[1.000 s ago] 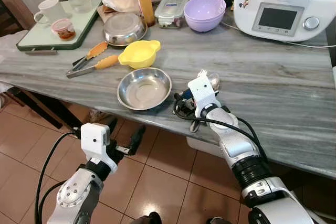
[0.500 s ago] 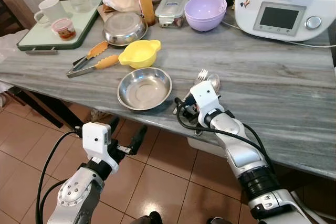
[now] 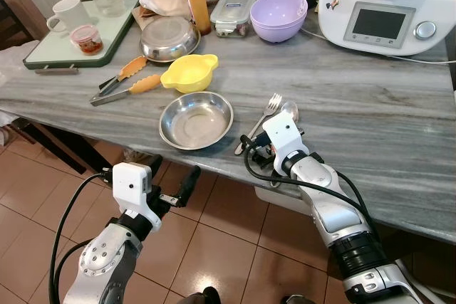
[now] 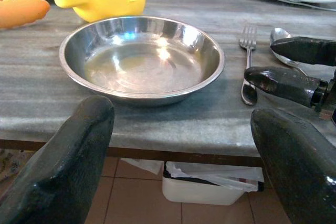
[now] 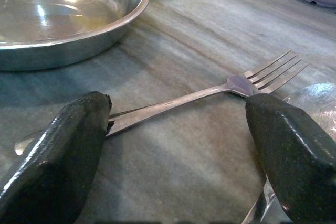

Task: Setting the table

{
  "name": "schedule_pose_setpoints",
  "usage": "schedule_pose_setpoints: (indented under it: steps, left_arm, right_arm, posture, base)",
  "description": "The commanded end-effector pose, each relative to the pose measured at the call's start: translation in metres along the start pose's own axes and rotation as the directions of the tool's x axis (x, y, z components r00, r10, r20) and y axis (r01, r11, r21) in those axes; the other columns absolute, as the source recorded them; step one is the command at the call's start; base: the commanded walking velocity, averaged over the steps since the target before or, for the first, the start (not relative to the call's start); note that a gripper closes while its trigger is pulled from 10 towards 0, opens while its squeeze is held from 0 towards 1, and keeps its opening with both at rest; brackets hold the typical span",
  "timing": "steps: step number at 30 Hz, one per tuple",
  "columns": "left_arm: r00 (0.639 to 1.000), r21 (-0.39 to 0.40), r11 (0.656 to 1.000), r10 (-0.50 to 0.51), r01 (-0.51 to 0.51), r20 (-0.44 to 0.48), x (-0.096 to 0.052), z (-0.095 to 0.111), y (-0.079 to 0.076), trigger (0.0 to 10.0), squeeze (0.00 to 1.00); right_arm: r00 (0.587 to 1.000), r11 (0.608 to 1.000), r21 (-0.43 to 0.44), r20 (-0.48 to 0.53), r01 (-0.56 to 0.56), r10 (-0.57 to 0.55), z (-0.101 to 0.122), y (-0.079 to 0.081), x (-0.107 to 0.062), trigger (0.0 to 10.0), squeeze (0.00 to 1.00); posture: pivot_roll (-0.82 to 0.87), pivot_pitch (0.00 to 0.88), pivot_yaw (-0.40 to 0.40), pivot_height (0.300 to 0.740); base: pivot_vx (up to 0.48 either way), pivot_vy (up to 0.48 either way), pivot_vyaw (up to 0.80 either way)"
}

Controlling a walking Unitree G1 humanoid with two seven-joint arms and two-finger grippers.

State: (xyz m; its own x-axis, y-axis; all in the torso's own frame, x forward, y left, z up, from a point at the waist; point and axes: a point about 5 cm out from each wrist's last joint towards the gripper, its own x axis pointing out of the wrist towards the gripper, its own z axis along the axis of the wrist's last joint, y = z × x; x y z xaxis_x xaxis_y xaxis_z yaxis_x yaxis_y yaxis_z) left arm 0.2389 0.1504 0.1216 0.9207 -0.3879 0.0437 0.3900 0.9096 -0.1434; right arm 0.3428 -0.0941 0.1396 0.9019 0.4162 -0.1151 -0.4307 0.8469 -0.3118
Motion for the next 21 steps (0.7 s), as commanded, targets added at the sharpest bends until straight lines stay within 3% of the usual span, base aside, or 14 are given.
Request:
schedule_pose_setpoints:
  steps: [1, 20, 21]
  left_arm:
    - [1.0, 0.01, 1.0, 0.012, -0.011, -0.028, -0.003, -0.003, 0.005, 10.0, 0.0]
    - [1.0, 0.01, 1.0, 0.012, -0.011, -0.028, -0.003, -0.003, 0.005, 10.0, 0.0]
    - [1.0, 0.013, 1.0, 0.019, -0.019, -0.014, -0.003, -0.001, 0.005, 10.0, 0.0]
  right_arm:
    - [0.998, 0.999, 0.014, -0.064, -0.03, 0.031, -0.014, 0.008, -0.002, 10.0, 0.54]
    - [0.998, 0.999, 0.014, -0.064, -0.03, 0.031, -0.014, 0.008, -0.002, 10.0, 0.54]
    - [1.0, 1.0, 0.021, -0.007, -0.023, 0.023, 0.002, 0.012, 0.008, 10.0, 0.54]
  posture:
    - [-0.11, 0.177, 0.17, 0.74]
    - [-0.11, 0.177, 0.17, 0.74]
    - [-0.09, 0.16, 0.16, 0.74]
  base:
    - [0.0, 0.0, 0.0]
    - [0.0, 0.0, 0.0]
    - [0.0, 0.0, 0.0]
